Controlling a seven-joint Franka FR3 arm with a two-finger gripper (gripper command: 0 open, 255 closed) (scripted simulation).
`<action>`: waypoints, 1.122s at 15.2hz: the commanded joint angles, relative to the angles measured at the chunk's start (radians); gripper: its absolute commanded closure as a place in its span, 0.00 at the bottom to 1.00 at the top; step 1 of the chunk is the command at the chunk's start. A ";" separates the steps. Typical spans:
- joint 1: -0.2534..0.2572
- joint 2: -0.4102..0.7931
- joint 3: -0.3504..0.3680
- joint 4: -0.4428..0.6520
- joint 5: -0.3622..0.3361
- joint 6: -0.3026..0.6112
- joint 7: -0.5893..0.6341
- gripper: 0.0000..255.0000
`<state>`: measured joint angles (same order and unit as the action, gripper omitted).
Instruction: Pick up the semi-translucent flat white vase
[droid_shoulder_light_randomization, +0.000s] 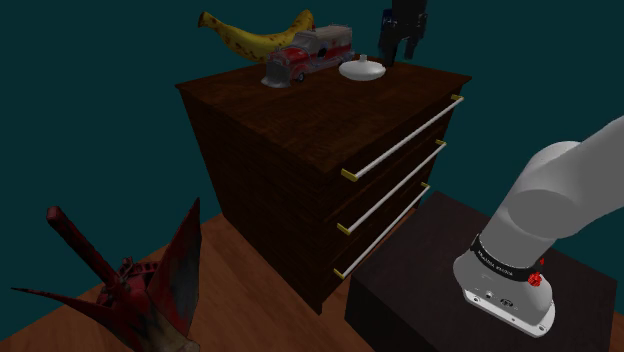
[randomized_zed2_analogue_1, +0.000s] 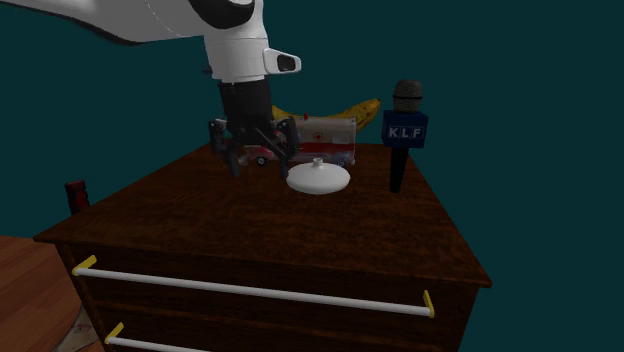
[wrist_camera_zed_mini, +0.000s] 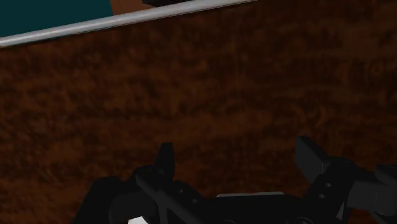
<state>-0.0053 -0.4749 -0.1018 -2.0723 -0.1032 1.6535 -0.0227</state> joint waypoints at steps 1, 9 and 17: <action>-0.002 0.086 -0.024 0.085 0.003 -0.001 -0.036 0.00; -0.016 0.432 -0.090 0.482 0.058 -0.069 -0.162 0.00; -0.044 0.631 -0.111 0.707 0.106 -0.109 -0.224 0.00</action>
<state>-0.0488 0.1595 -0.2123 -1.3457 0.0034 1.5286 -0.2452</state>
